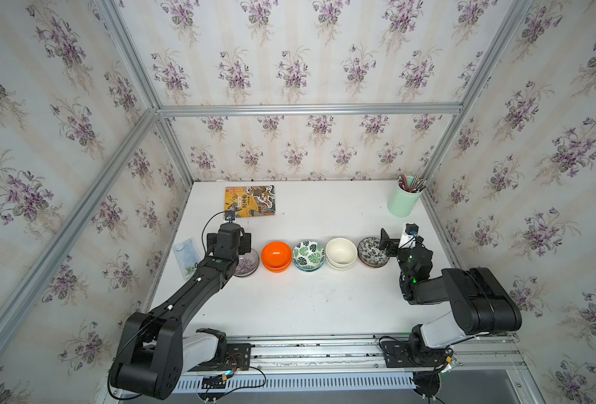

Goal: Stack the bowls
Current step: Reset both arms

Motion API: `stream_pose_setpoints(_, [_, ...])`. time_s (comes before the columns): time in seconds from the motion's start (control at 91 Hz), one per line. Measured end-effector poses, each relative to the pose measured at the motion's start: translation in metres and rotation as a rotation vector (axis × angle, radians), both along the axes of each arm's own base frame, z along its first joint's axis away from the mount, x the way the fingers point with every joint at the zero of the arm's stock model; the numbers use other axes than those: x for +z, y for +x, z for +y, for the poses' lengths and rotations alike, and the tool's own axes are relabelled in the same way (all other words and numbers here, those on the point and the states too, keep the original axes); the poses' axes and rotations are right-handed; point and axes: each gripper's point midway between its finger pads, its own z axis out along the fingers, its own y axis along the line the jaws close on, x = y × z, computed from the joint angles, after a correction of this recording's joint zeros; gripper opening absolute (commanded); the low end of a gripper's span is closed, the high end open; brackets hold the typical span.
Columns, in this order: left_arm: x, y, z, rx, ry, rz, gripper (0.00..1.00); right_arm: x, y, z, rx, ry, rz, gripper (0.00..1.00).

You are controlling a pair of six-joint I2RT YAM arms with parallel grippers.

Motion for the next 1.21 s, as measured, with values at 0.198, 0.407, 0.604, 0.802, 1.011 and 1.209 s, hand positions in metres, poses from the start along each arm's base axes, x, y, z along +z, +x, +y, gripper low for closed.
stream_pose_setpoints(0.198, [-0.010, 0.006, 0.012, 0.020, -0.002, -0.096, 1.00, -0.002, 0.000, 0.000, -0.003, -0.001, 0.010, 1.00])
stream_pose_setpoints(0.407, [-0.010, 0.012, 0.009, -0.005, -0.001, -0.180, 1.00, -0.003, 0.000, -0.001, -0.006, -0.001, 0.011, 1.00])
stream_pose_setpoints(0.604, [-0.018, 0.012, 0.008, -0.027, 0.019, -0.226, 1.00, -0.003, 0.000, -0.001, -0.007, 0.001, 0.011, 1.00])
stream_pose_setpoints(0.802, [-0.029, 0.010, 0.008, -0.033, 0.024, -0.265, 1.00, -0.003, 0.000, -0.002, -0.010, 0.002, 0.011, 1.00])
stream_pose_setpoints(1.011, [-0.038, 0.005, 0.008, -0.040, 0.024, -0.299, 1.00, -0.003, 0.000, -0.002, -0.011, 0.009, 0.011, 1.00])
stream_pose_setpoints(1.209, [-0.035, 0.006, 0.006, -0.048, 0.023, -0.345, 1.00, -0.003, 0.000, -0.002, -0.011, 0.009, 0.012, 1.00])
